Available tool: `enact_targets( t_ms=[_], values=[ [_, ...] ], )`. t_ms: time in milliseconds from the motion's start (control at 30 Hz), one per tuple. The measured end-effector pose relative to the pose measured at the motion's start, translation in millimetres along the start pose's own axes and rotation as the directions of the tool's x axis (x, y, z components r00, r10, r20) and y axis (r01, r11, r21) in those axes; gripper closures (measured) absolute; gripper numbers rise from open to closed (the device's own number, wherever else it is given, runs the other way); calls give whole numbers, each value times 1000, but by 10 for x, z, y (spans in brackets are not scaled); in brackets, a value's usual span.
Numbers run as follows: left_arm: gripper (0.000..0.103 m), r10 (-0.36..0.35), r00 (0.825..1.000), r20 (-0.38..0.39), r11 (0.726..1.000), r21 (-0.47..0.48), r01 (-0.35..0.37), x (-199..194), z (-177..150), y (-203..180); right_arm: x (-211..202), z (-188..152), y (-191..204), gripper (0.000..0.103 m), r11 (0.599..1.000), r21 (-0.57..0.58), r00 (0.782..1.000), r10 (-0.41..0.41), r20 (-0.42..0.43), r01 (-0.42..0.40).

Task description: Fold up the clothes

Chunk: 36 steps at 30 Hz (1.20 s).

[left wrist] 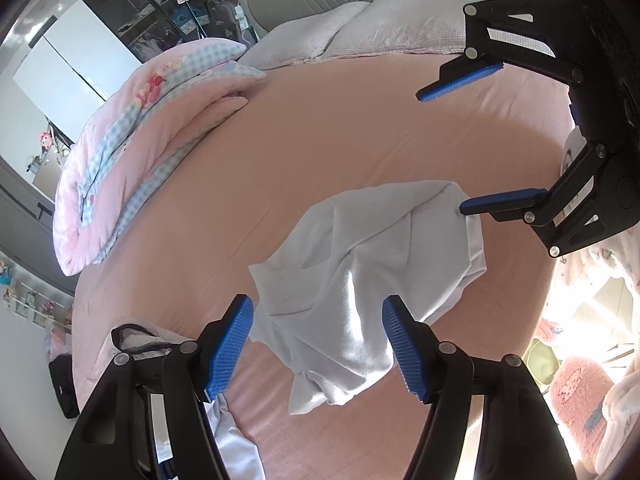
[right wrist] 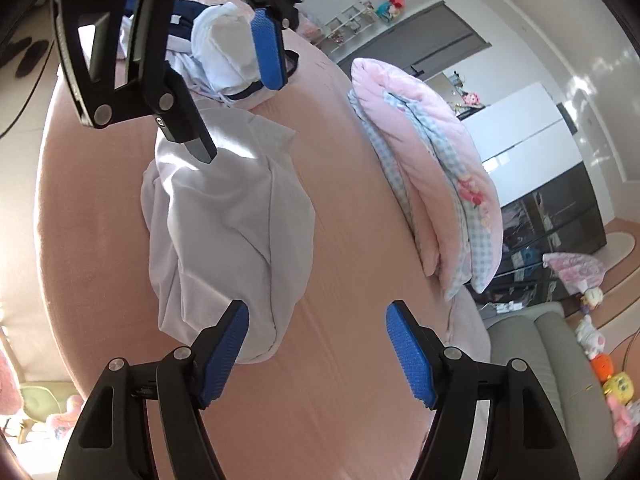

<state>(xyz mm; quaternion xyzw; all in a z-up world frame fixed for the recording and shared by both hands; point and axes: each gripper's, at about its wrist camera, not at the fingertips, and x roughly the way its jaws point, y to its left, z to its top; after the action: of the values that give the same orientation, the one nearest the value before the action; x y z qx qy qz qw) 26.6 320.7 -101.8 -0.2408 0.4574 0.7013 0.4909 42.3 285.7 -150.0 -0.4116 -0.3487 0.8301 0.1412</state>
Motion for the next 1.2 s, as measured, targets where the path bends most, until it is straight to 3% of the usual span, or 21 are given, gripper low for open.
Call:
enact_targets(
  t_ms=[133,233,300,400,467,667,733,800,900,1067,1100,1133,1200],
  values=[
    [38,-8,1000,0,998,-66,8,86,60,146,122,-95,-274,32,976,193,991,114,-67,-100],
    [38,-63,998,-15,984,-169,60,186,46,346,302,-204,-537,32,910,376,967,231,-108,-176],
    [38,-118,993,-22,960,-257,108,259,35,495,430,-320,-693,32,828,512,935,333,-124,-227],
    [38,-165,986,-20,935,-323,150,268,7,619,579,-540,-875,32,644,706,871,485,-82,-293],
    [38,-191,981,-17,918,-356,173,258,-14,685,608,-641,-960,32,551,772,850,526,-27,-316],
    [38,-258,966,-3,866,-444,230,232,-71,879,642,-765,-1003,32,455,843,833,553,-15,-286],
    [38,-275,961,-4,857,-454,244,275,-72,920,675,-829,-1019,32,386,880,818,575,5,-277],
    [38,-307,952,-2,839,-472,270,333,-74,964,708,-940,-1056,32,259,925,791,607,68,-278],
    [38,-356,934,-7,807,-506,304,456,-109,1001,779,-1209,-1050,32,17,971,752,636,173,-238],
    [38,-421,907,2,729,-595,339,630,-266,1059,899,-1669,-811,31,-367,915,687,623,374,-165],
    [38,-428,903,11,709,-616,343,645,-306,1082,912,-1728,-756,32,-421,893,677,611,410,-160],
    [38,-436,900,20,689,-636,348,659,-345,1104,913,-1740,-715,32,-442,881,671,603,431,-168],
    [38,-450,892,39,646,-676,355,688,-425,1149,909,-1716,-660,31,-449,875,669,595,445,-182]
  ],
)
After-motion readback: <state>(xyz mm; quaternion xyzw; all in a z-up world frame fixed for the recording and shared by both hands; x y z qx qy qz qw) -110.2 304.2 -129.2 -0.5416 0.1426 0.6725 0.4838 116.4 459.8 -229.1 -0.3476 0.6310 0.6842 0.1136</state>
